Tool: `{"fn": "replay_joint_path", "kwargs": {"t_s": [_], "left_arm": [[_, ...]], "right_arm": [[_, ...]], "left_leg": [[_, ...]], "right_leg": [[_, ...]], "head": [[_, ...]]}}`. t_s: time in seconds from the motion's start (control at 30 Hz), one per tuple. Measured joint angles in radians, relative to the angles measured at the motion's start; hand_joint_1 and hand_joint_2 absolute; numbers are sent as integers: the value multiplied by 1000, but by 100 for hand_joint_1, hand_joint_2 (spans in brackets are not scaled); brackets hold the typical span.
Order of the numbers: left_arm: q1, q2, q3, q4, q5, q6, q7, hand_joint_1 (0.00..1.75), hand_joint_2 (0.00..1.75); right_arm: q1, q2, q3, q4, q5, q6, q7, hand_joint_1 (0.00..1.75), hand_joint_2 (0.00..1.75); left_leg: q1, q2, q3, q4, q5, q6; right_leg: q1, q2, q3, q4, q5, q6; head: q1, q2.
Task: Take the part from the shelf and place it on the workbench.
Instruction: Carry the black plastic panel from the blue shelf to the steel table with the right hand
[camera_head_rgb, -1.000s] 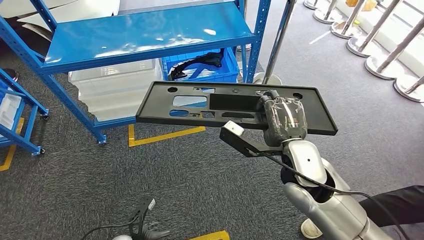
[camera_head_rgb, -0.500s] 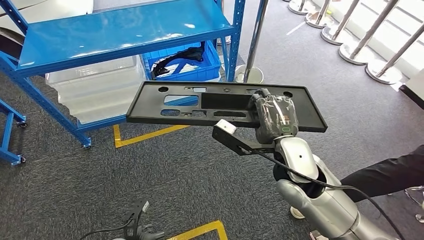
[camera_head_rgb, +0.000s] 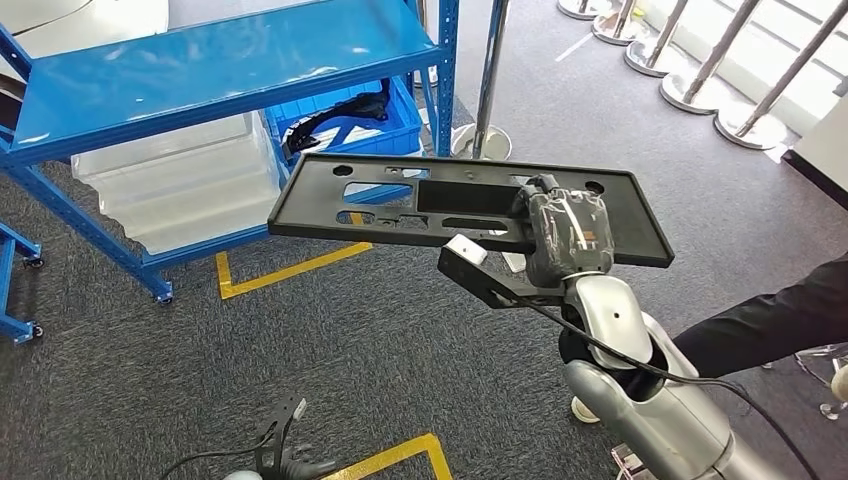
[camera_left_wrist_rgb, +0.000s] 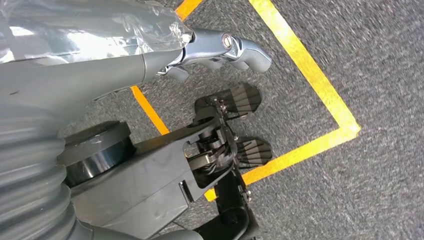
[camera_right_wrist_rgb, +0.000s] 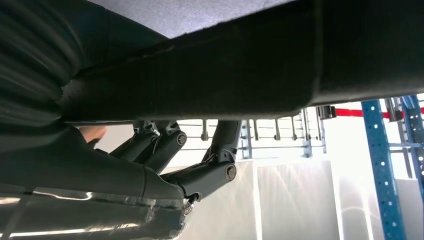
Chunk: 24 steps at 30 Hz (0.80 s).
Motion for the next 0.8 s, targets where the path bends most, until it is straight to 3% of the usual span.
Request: {"fn": "replay_joint_path", "kwargs": {"t_s": [0.1, 0.13, 0.17, 0.2, 0.23, 0.3, 0.33, 0.4, 0.5, 0.57, 0.63, 0.67, 0.7, 0.73, 0.8], "left_arm": [[2, 0, 0, 0, -2, 1, 0, 0, 175], [3, 0, 0, 0, -2, 1, 0, 0, 175], [5, 0, 0, 0, -2, 1, 0, 0, 175], [6, 0, 0, 0, -3, 2, 0, 0, 175], [6, 0, 0, 0, -3, 2, 0, 0, 175], [5, 2, 0, 0, -4, 2, 0, 0, 175], [5, 2, 0, 0, -4, 2, 0, 0, 175], [6, 3, 0, 0, -5, 2, 0, 0, 175], [3, 3, 0, 0, -6, -1, 1, 0, 175], [-1, 3, 0, 0, -8, -3, 2, 0, 175], [0, 3, 0, 0, -9, -6, 3, 0, 175], [1, 3, 0, 0, -10, -8, 3, 0, 175], [1, 3, 0, 0, -12, -8, 4, 0, 175], [0, 3, 0, 0, -14, -9, 4, 0, 175], [-2, 4, 0, 0, -15, -10, 4, 0, 175]], "right_arm": [[0, 4, 0, 0, 2, 0, 0, 175, 175], [0, 5, 0, 0, 2, 1, 0, 175, 175], [1, 5, 0, 0, 2, 1, 0, 175, 175], [1, 5, 0, 0, 2, 1, 0, 175, 175], [1, 6, 0, 0, 2, 1, 0, 175, 175], [0, 7, 0, 0, 2, 1, 0, 175, 175], [0, 8, 0, 0, 2, 1, 0, 175, 175], [0, 9, 0, 0, 2, 2, 0, 175, 175], [0, 10, -2, 0, 1, 2, 0, 175, 175], [0, 10, -3, 0, 1, 1, 0, 175, 175], [3, 11, -4, 1, 1, 0, 0, 175, 175], [6, 11, -4, 1, 1, 0, 0, 175, 175], [8, 11, -5, 1, 2, 0, 0, 175, 175], [9, 11, -7, 1, 2, -1, 0, 175, 175], [9, 11, -10, 1, 2, -1, 0, 175, 175]], "left_leg": [[2, -23, -68, 170, -99, -7], [2, -27, -95, 233, -125, -7], [1, -28, -109, 268, -132, -5], [1, -29, -105, 266, -121, -3], [0, -31, -81, 220, -91, 2], [-1, -54, -12, 79, -27, 12], [-2, -66, 12, 23, -8, 16], [-5, -79, 22, -14, -4, 20], [-1, -64, 23, -32, 9, 34], [2, -52, 25, -43, 16, 42], [0, -39, 23, -44, 18, 44], [-1, -33, 21, -42, 18, 44], [-1, -27, 20, -41, 17, 44], [0, -21, 20, -39, 16, 42], [-1, -11, 19, -34, 13, 36]], "right_leg": [[1, 13, -3, -3, 7, -14], [3, 19, -5, -3, 9, -17], [5, 25, -6, -2, 9, -18], [6, 32, -7, 0, 10, -18], [7, 39, -7, 1, 10, -18], [8, 52, -9, 4, 10, -16], [8, 58, -12, 6, 11, -14], [5, 68, -21, 8, 16, -4], [2, 70, -31, 16, 10, 14], [2, 49, -65, 92, -38, 22], [-1, 32, -124, 221, -96, 29], [-3, 28, -143, 263, -105, 32], [-5, 25, -146, 269, -96, 34], [-7, 22, -128, 234, -71, 36], [-6, 1, -58, 98, -11, 36]], "head": [[-19, 0], [-25, 0], [-29, 0], [-31, 0], [-34, 0], [-39, 0], [-41, 0], [-42, 0], [-41, 0], [-30, 0], [-18, 0], [-15, 0], [-12, 0], [-9, 0], [-2, 0]]}}
